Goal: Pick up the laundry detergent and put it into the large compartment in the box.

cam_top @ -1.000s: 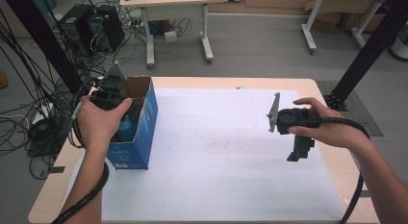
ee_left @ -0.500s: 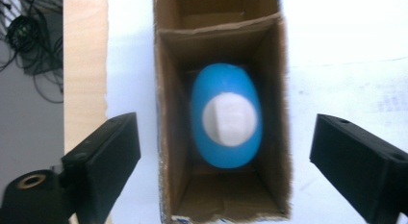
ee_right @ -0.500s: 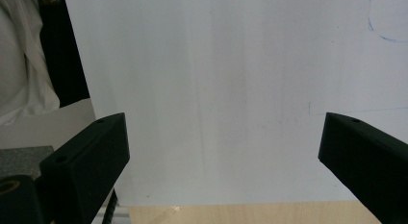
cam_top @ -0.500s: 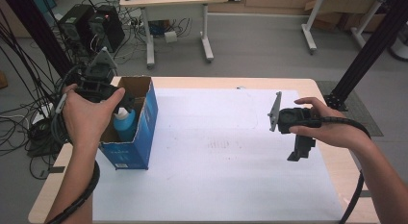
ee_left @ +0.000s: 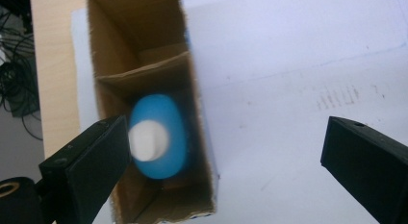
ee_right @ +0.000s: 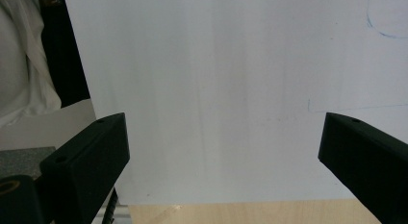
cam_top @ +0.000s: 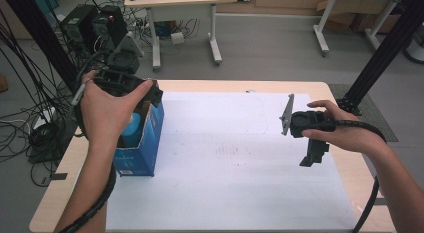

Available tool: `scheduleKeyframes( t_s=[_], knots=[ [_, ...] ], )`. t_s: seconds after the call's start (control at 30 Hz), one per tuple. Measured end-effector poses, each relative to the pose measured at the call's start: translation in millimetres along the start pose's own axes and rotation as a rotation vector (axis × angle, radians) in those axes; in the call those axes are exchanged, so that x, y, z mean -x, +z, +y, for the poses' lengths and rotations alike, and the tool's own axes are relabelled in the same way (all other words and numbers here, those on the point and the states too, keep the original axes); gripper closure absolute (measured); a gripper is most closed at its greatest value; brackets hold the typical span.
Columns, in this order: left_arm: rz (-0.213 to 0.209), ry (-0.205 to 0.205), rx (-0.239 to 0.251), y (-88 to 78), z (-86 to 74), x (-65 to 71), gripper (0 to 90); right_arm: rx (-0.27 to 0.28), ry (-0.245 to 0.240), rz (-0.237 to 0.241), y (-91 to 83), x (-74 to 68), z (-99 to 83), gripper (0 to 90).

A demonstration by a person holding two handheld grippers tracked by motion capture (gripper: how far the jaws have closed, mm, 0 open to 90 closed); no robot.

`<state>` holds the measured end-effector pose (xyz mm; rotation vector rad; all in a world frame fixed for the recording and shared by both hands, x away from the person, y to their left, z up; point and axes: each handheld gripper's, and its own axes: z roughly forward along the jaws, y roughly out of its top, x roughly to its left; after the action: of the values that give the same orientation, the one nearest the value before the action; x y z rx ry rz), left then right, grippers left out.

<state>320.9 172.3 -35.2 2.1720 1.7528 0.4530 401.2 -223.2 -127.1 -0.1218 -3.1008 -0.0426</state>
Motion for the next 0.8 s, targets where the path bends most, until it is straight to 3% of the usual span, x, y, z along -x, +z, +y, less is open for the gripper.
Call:
scheduleKeyframes(
  t_s=[0.4,0.8],
  knots=[
    [-0.052,0.117,-0.052,13.2,16.2,34.8,3.9,0.014,0.008,0.008,-1.3,8.0,-7.4,3.6],
    [-0.075,0.132,-0.075,24.8,19.5,40.6,3.9,0.018,0.017,0.005,-4.7,8.4,-11.4,3.6]
  ],
)
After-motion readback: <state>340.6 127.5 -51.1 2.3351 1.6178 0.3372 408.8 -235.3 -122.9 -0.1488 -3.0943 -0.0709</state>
